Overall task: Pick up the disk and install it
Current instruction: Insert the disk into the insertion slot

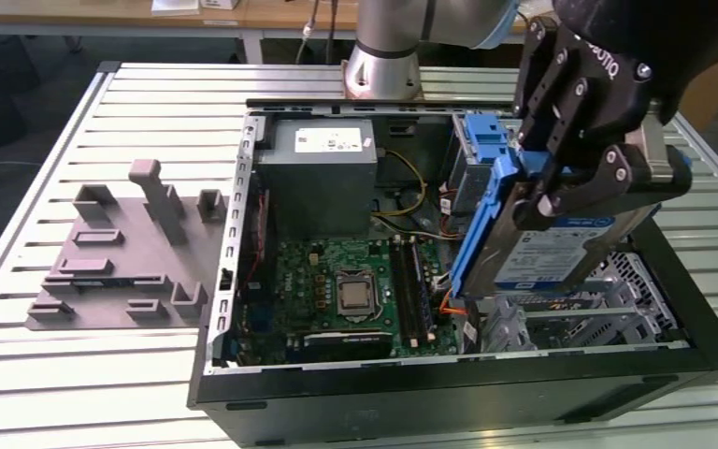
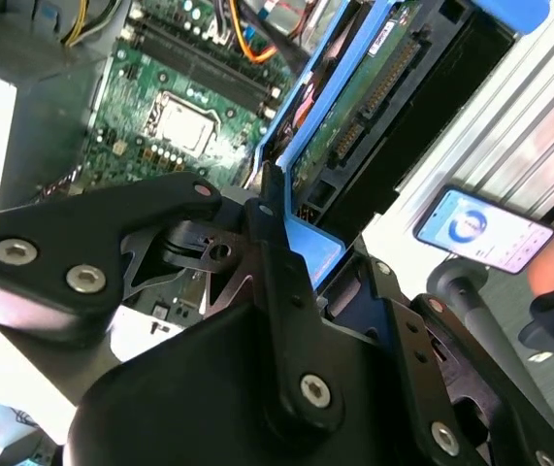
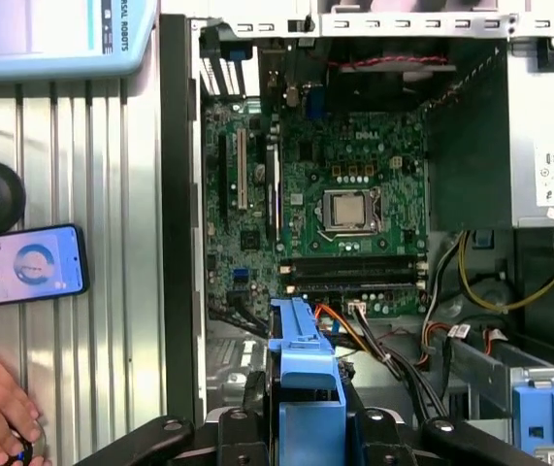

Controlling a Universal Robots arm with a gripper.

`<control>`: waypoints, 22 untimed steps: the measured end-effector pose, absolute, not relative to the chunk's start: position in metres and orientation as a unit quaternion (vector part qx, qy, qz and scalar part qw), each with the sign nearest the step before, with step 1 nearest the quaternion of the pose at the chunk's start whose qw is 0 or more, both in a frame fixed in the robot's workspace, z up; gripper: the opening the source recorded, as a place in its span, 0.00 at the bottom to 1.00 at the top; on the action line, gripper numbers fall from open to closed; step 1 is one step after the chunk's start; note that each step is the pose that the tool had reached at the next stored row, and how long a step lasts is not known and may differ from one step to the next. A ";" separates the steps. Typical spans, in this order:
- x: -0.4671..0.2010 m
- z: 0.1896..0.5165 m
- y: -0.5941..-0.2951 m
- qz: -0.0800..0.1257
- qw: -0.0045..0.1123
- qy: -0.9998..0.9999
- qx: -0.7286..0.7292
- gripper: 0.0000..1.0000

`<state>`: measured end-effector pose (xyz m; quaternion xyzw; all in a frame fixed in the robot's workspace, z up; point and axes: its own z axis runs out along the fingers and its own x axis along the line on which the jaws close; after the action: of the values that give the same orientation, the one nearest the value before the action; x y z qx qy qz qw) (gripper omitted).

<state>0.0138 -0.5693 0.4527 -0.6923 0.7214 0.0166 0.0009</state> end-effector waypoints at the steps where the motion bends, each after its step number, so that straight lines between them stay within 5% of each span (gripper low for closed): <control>1: 0.016 0.452 -0.570 0.017 0.001 0.721 -0.692 0.37; 22: 0.065 0.446 -0.572 0.017 0.001 0.721 -0.692 0.37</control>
<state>0.0653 -0.5716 0.4464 -0.6924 0.7213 0.0168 0.0006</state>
